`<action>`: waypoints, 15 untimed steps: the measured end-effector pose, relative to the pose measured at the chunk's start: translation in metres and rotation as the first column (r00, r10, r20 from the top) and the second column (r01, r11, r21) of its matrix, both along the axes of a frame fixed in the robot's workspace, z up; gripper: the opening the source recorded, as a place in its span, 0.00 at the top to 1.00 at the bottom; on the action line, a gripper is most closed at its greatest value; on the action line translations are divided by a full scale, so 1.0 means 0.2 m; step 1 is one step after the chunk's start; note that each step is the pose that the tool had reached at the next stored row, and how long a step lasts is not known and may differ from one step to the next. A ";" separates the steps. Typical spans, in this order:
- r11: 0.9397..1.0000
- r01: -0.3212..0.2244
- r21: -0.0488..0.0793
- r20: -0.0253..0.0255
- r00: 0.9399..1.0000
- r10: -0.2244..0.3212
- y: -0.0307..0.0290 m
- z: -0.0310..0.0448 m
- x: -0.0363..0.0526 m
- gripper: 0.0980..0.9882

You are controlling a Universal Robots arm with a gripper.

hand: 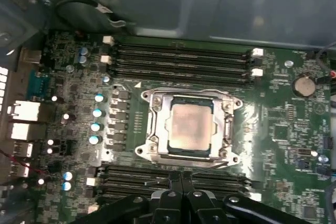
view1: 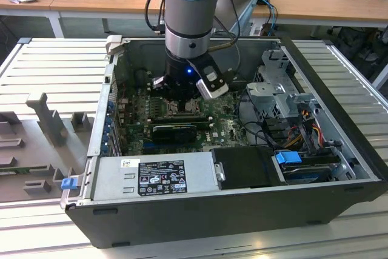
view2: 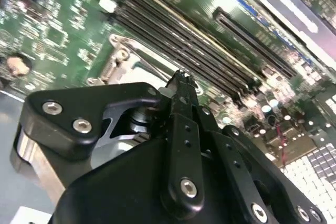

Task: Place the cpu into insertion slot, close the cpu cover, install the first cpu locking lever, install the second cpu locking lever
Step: 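Install the second cpu locking lever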

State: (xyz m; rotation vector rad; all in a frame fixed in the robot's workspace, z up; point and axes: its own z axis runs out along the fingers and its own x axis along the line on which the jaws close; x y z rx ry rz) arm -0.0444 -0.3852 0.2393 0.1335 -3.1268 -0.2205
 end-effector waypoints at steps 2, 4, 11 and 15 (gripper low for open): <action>1.000 -0.002 0.003 0.000 1.000 0.002 0.000 -0.013 -0.031 0.99; 1.000 -0.005 0.006 0.000 1.000 0.005 0.000 -0.036 -0.040 0.99; 1.000 -0.023 0.007 0.000 1.000 0.023 0.000 -0.112 -0.056 0.99; 0.998 -0.032 0.048 0.001 0.999 0.032 -0.014 -0.139 -0.102 0.99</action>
